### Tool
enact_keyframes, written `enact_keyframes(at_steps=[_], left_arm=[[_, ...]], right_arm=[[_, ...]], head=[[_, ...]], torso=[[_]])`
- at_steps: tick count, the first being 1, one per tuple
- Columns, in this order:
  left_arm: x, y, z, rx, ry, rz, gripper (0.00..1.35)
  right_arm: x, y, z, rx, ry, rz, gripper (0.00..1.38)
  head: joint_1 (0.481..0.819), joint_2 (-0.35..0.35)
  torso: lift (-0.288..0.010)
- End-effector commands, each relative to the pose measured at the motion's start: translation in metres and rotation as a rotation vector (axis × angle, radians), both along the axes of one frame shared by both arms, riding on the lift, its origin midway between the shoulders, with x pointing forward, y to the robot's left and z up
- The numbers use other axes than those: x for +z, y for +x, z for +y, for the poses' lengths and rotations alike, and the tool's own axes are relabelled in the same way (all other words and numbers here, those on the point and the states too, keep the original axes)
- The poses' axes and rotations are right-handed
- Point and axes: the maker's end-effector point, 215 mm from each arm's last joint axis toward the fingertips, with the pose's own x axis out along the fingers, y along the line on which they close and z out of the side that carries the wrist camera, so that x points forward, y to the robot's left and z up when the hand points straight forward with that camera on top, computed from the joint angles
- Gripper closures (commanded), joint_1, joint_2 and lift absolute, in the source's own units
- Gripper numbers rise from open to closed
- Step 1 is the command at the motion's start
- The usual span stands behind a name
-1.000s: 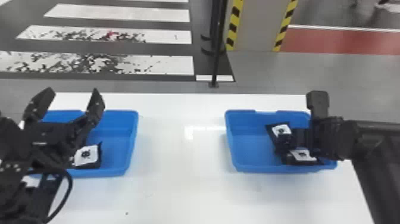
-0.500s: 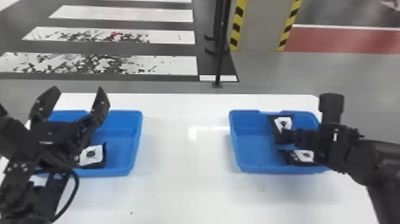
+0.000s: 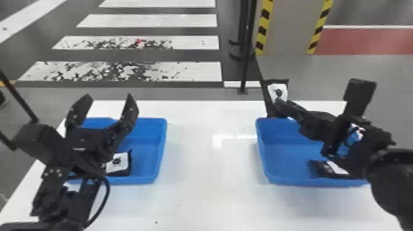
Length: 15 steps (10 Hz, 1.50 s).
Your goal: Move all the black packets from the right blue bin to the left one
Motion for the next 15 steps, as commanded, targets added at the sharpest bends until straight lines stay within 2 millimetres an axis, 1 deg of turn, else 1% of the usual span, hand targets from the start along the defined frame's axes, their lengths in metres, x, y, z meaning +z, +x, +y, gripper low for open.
enact_keyframes(at_steps=[1, 2, 3, 4, 6, 7, 9, 11, 12, 14, 15], left_arm=[[-0.005, 0.003, -0.006, -0.017, -0.016, 0.022, 0.16], [-0.008, 0.005, -0.017, -0.046, -0.064, 0.036, 0.16], [-0.006, 0.007, -0.024, -0.070, -0.114, 0.037, 0.16], [-0.002, 0.008, -0.030, -0.101, -0.164, 0.034, 0.16], [-0.006, 0.014, -0.059, -0.209, -0.237, 0.080, 0.16], [-0.016, 0.017, -0.070, -0.249, -0.257, 0.127, 0.19], [-0.017, 0.017, -0.083, -0.293, -0.297, 0.146, 0.25], [-0.021, 0.015, -0.089, -0.313, -0.318, 0.164, 0.25], [-0.021, 0.015, -0.094, -0.329, -0.332, 0.167, 0.25], [-0.019, 0.016, -0.098, -0.339, -0.337, 0.167, 0.26], [-0.024, 0.016, -0.102, -0.349, -0.326, 0.186, 0.30]], right_arm=[[0.029, -0.019, 0.060, 0.125, 0.016, -0.063, 1.12], [0.037, -0.032, 0.098, 0.208, 0.056, -0.076, 1.12], [0.037, -0.042, 0.125, 0.266, 0.076, -0.071, 1.12], [0.035, -0.048, 0.146, 0.312, 0.087, -0.063, 1.12], [0.042, -0.061, 0.184, 0.388, 0.113, -0.074, 1.12], [0.046, -0.065, 0.197, 0.415, 0.121, -0.083, 1.12], [0.046, -0.075, 0.218, 0.463, 0.138, -0.073, 1.12], [0.041, -0.088, 0.237, 0.507, 0.156, -0.049, 1.12], [0.036, -0.097, 0.250, 0.537, 0.165, -0.031, 1.12], [0.034, -0.105, 0.264, 0.572, 0.166, -0.019, 1.12], [0.034, -0.107, 0.268, 0.580, 0.169, -0.017, 1.12]], head=[[0.658, 0.051], [0.648, 0.092], [0.643, 0.129], [0.643, 0.161], [0.643, 0.190], [0.643, 0.197], [0.647, 0.206], [0.654, 0.218], [0.657, 0.222], [0.670, 0.243], [0.672, 0.251]], torso=[[-0.140], [-0.140], [-0.140], [-0.140], [-0.140], [-0.140], [-0.140], [-0.140], [-0.140], [-0.140], [-0.140]])
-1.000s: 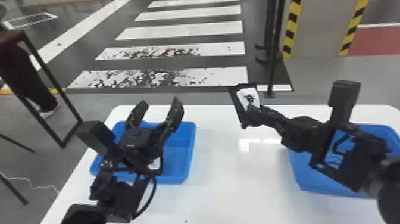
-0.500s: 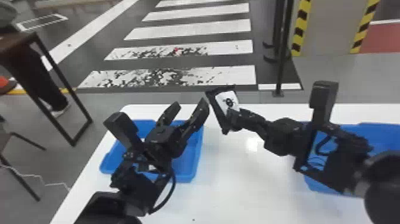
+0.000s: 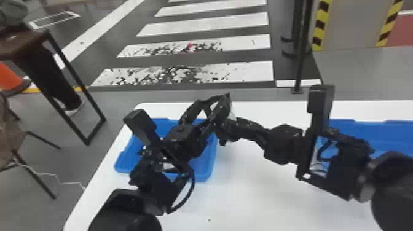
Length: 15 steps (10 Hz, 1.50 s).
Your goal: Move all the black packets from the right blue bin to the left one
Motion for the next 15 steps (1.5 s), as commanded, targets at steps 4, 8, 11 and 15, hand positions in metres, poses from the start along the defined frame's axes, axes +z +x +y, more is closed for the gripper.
enact_keyframes(at_steps=[4, 8, 11, 15], left_arm=[[-0.014, 0.005, -0.009, -0.037, 0.077, 0.049, 1.21], [0.015, 0.009, 0.015, 0.037, 0.112, -0.057, 1.21], [0.003, 0.038, 0.097, 0.262, 0.290, -0.107, 1.21], [-0.060, 0.024, 0.165, 0.459, 0.343, 0.011, 0.07]], right_arm=[[0.005, 0.013, -0.002, -0.026, 0.017, -0.007, 1.12], [0.006, 0.027, -0.010, -0.066, 0.051, -0.007, 0.61], [0.000, 0.030, -0.040, -0.132, 0.089, 0.018, 0.08], [0.002, 0.045, -0.110, -0.259, -0.003, -0.031, 0.09]], head=[[0.686, 0.241], [0.659, 0.241], [0.639, 0.259], [0.661, 0.318]], torso=[[-0.140], [-0.140], [-0.140], [-0.140]])
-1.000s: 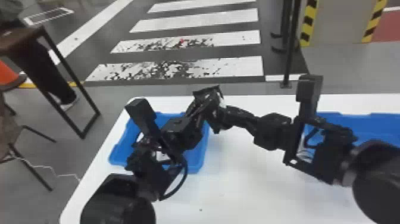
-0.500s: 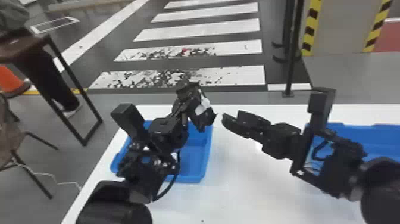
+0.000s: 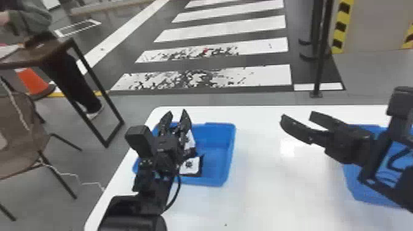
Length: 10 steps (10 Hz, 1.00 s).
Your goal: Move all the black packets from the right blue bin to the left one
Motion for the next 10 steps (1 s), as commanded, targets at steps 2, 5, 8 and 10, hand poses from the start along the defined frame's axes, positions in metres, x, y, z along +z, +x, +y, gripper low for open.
enact_keyframes(at_steps=[2, 5, 8, 10], left_arm=[[0.019, -0.005, -0.021, -0.086, -0.058, -0.076, 0.15], [0.045, -0.035, -0.045, -0.146, -0.062, -0.078, 0.16], [0.048, -0.046, -0.063, -0.190, -0.074, -0.044, 0.16], [0.053, -0.047, -0.070, -0.207, -0.079, -0.053, 0.16]], right_arm=[[-0.005, 0.025, -0.081, -0.175, -0.151, -0.053, 0.09], [-0.049, -0.011, -0.204, -0.452, -0.443, 0.163, 0.09], [-0.094, -0.051, -0.278, -0.581, -0.624, 0.411, 0.09], [-0.118, -0.053, -0.308, -0.597, -0.690, 0.543, 0.08]], head=[[0.670, 0.289], [0.685, 0.136], [0.695, 0.020], [0.695, -0.050]], torso=[[-0.140], [-0.140], [-0.140], [-0.140]])
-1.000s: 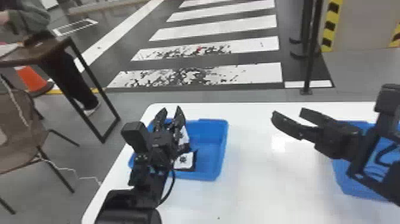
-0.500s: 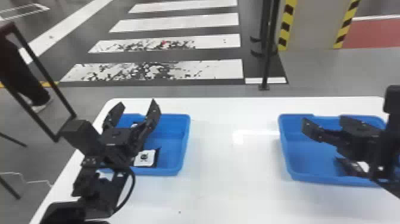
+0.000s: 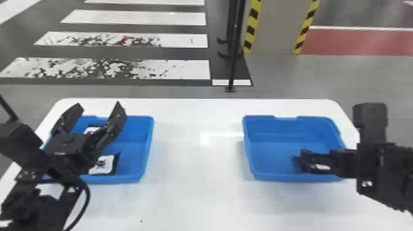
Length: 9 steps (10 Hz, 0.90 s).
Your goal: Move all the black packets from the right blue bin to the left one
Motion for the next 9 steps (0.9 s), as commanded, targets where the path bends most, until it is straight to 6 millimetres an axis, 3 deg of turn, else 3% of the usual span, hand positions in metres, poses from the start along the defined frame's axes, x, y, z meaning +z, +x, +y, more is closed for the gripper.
enact_keyframes(at_steps=[1, 4, 9], left_arm=[[0.000, -0.002, -0.004, -0.011, -0.008, 0.003, 0.16], [0.001, -0.003, -0.005, -0.017, -0.010, -0.003, 0.16], [-0.003, -0.003, -0.005, -0.022, -0.016, 0.010, 0.16]], right_arm=[[-0.017, 0.006, -0.014, -0.020, 0.005, 0.086, 0.08], [-0.019, 0.032, -0.013, -0.003, 0.004, 0.119, 0.08], [-0.044, 0.018, -0.025, -0.027, -0.007, 0.226, 0.09]], head=[[0.695, -0.073], [0.695, -0.096], [0.695, -0.100]], torso=[[-0.140], [-0.140], [-0.140]])
